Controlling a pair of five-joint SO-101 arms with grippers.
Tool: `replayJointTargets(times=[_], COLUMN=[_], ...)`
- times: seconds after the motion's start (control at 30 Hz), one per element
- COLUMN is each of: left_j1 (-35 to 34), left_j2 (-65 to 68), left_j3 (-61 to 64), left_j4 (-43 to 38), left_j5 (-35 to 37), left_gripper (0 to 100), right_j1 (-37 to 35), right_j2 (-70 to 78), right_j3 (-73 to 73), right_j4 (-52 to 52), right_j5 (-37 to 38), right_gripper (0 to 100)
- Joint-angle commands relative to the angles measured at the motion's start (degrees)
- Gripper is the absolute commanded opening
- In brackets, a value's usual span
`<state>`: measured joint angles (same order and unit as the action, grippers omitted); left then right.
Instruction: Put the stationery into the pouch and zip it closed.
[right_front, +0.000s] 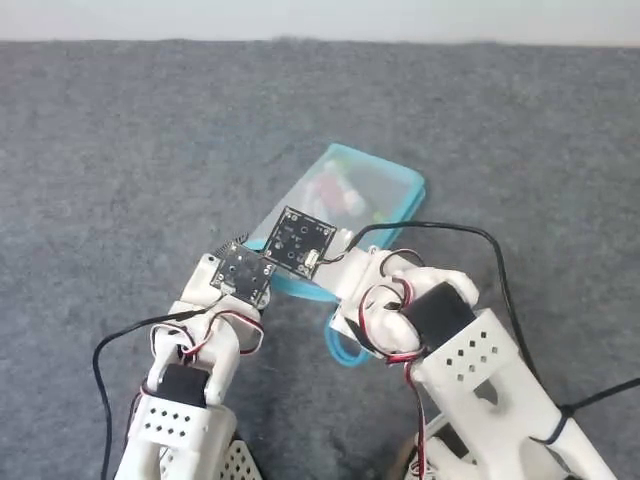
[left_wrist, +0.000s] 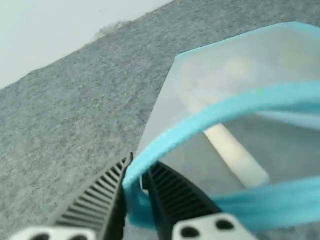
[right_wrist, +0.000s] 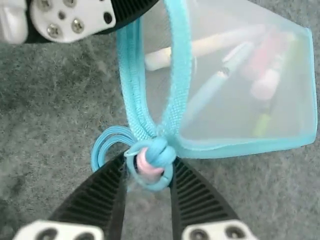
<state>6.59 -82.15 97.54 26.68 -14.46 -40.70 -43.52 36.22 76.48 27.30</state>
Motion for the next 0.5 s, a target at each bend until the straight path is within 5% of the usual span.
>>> replayJointTargets(times=[0.0,0.3,0.47], left_j1=[-6.5,-11.7,-8.7], left_j2=[0.1,0.2,0.4], left_j3=[-4.2,-10.9,-10.7], left_j4=[-1.8,9.3,9.4], left_j5=[6.3,10.7,10.7], left_gripper=[1,1,1], right_j1=[2.2,5.6,-0.7], right_j2=[-0.7,-0.3,-0.2], right_j3=[-4.0,-4.2,-4.9], right_j4=[-0.4,-1.5,-0.9], right_j5=[-0.5,-3.3,-6.4], right_gripper=[0.6,0.6,0.6])
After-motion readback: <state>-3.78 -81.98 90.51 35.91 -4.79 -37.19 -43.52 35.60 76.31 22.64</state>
